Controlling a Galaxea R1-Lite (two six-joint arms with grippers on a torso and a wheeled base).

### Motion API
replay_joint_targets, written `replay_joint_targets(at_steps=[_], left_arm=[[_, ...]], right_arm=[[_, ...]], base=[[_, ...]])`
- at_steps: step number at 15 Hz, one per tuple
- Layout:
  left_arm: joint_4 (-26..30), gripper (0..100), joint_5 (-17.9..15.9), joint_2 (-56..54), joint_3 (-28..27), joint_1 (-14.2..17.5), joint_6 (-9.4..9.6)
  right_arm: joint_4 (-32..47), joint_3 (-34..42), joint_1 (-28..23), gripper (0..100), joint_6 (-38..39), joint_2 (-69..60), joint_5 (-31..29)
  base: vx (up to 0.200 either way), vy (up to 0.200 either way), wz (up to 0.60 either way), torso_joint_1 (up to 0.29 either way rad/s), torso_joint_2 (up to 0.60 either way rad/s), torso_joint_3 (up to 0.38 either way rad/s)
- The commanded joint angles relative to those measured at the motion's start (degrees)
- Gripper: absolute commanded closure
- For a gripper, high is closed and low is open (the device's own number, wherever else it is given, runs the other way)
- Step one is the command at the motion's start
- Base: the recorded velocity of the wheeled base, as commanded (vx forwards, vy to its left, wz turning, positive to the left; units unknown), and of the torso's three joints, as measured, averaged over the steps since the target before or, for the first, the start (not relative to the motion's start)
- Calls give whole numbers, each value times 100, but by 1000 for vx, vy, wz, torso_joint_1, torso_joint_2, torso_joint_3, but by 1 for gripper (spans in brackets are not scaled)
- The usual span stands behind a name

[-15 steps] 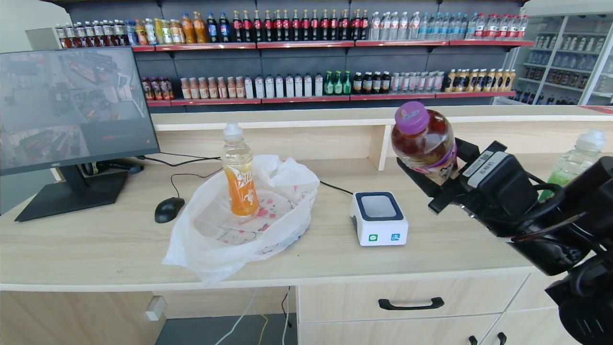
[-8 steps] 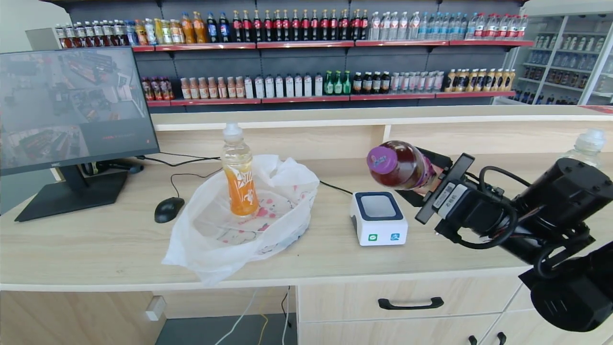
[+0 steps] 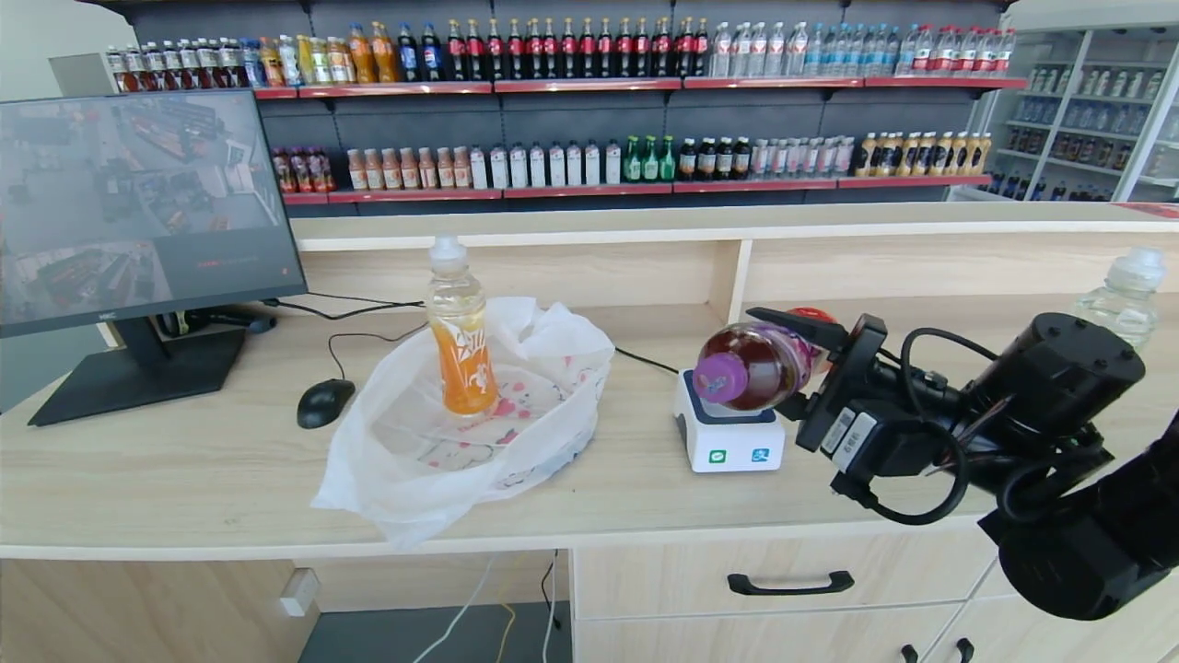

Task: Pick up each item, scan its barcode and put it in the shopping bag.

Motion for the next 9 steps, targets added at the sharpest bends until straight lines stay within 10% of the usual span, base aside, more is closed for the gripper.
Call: replay_joint_targets(at_steps=[1,9], left_arm=[[-1,0,1,-2,-1,0,0],[-1,0,1,-2,7,0,0]], right_arm=[[-8,-97,-111,100,-87,106,45],[-8,-325,-340,100,-667,651,581]], base=[[0,0,0,0,0,0],[0,0,0,0,0,0]])
